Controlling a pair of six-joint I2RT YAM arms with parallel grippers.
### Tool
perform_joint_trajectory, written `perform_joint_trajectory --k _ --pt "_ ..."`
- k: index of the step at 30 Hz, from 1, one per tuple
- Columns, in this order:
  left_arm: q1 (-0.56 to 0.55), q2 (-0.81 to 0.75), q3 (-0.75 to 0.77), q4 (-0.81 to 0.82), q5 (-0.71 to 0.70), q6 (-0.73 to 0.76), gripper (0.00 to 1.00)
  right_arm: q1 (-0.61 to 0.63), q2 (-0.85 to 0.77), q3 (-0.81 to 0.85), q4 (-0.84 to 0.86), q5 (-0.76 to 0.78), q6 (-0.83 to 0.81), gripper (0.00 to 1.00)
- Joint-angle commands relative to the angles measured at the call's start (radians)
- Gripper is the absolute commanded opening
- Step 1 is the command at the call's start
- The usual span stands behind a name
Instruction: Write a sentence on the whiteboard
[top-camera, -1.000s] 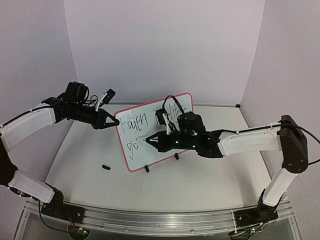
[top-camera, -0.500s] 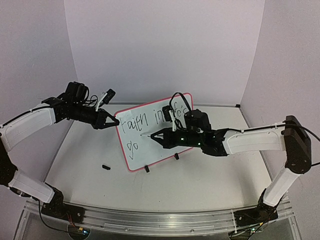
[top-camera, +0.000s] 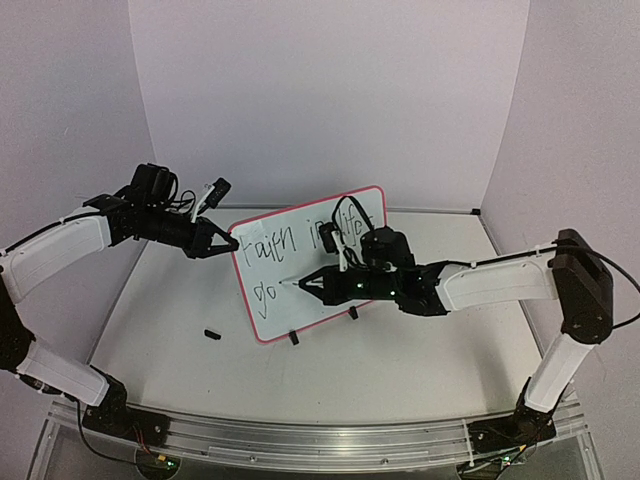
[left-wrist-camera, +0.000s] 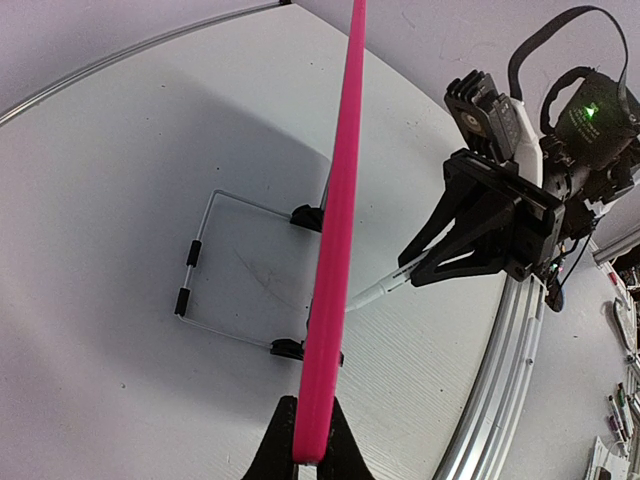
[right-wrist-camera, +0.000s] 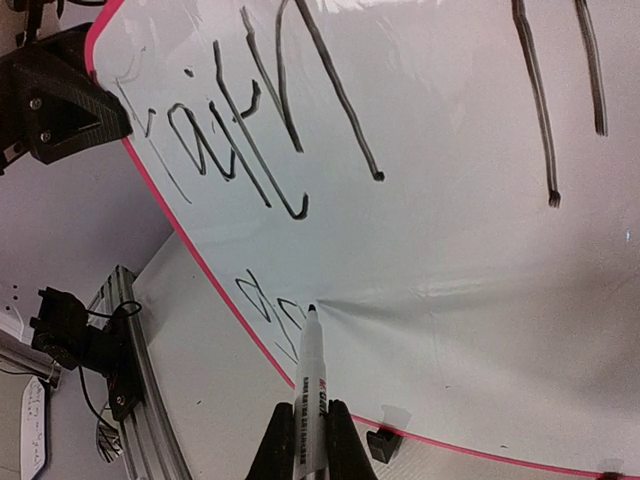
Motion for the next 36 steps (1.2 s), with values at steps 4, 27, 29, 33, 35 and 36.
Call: perform_joint_trajectory --k 4,27,29,33,35,36 --pt "-0.003 0.018 -0.019 -0.007 -0.049 0.011 0.00 -0.001 0.041 0.051 0.029 0.020 0.006 0.00" --pt "-0.003 0.021 -0.018 -0.009 -0.048 0.012 0.00 0.000 0.010 0.019 -0.065 0.065 -0.022 0.00" --pt "-0.003 0.019 -0.018 -0.008 -0.049 0.012 0.00 0.000 0.002 0.019 -0.068 0.071 -0.024 0.00" --pt "-0.003 0.018 -0.018 -0.007 -0.049 0.012 0.00 0.000 -0.025 0.024 -0.071 0.083 -0.030 0.00" --pt "-0.003 0.018 -0.017 -0.007 -0.049 0.012 0.00 0.000 -0.034 0.028 -0.073 0.084 -0.033 0.00" --pt "-0.004 0.018 -0.017 -0.007 -0.048 0.012 0.00 -0.001 -0.039 0.031 -0.073 0.085 -0.036 0.00"
